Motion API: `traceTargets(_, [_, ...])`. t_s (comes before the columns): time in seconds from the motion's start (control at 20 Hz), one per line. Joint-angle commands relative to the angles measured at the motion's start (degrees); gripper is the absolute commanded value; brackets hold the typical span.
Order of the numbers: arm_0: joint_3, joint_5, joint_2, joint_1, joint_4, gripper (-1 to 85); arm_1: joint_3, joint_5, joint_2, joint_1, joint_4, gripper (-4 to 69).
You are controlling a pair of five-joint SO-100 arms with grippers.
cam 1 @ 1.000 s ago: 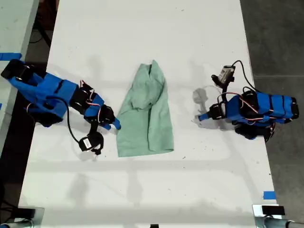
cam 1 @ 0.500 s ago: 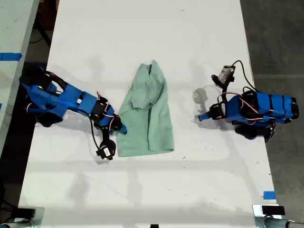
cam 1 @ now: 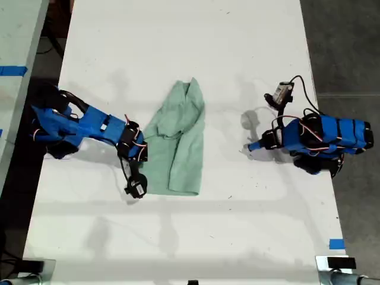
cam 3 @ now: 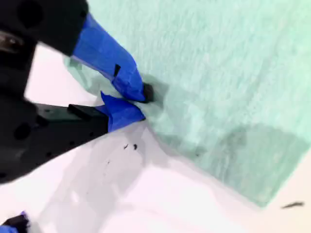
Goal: Fold t shirt
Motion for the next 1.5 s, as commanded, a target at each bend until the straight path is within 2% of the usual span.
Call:
traceTargets(0.0, [0.7,-3.9,3.1,-1.4,9.7,-0.3,3.7,-0.4,0.5,0.0,0.1,2.3])
traceTargets(0.25, [-1.5,-3.2,6.0,-2.2,10.5,-0.3,3.7,-0.5,0.5,0.0,0.1,2.3])
traceTargets(0.65, [-25.0,1.6,2.1,-1.8,11.4,-0.3,3.7,-0.7,0.5,0.2,0.1,2.3])
traceTargets(1.0, [-49.3,10.7,-19.6,-1.1,5.4,-0.3,3.7,-0.8,0.5,0.3,0.1,2.3])
traceTargets(1.1, [-51.2,12.7,-23.4,-0.8,1.4,0.7,3.7,-0.9,0.6,0.3,0.1,2.3])
traceTargets(1.15, [-51.2,14.2,-24.6,-0.6,-0.6,17.1,3.7,-1.0,0.6,0.3,0.1,2.3])
traceTargets(1.2, [-51.2,14.4,-25.4,-0.4,-1.3,21.1,3.7,-1.0,0.6,0.3,0.1,2.3])
traceTargets(1.3, [-51.2,14.7,-25.4,-0.4,-1.0,22.9,3.7,-1.0,0.6,0.3,0.1,2.3])
traceTargets(1.45, [-50.9,14.9,-20.6,-1.0,2.1,21.3,3.7,-1.0,0.6,0.3,0.1,2.3])
